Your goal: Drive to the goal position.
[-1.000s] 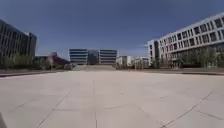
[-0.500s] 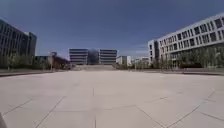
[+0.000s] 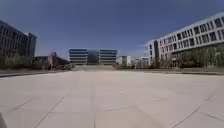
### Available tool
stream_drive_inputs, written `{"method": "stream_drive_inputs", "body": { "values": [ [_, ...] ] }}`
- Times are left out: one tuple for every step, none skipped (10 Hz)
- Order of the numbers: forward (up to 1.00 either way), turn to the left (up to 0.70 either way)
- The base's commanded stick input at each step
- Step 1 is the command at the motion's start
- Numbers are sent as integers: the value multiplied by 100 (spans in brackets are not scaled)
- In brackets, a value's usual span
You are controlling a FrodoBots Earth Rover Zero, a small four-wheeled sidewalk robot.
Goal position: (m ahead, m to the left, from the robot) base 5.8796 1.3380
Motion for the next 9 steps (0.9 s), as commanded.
{"method": "stream_drive_inputs", "body": {
  "values": [
    [9,-5],
    [9,-5],
    [9,-5],
    [9,-5],
    [9,-5],
    [9,-5],
    [9,-5],
    [9,-5],
    [9,-5]
  ]
}}
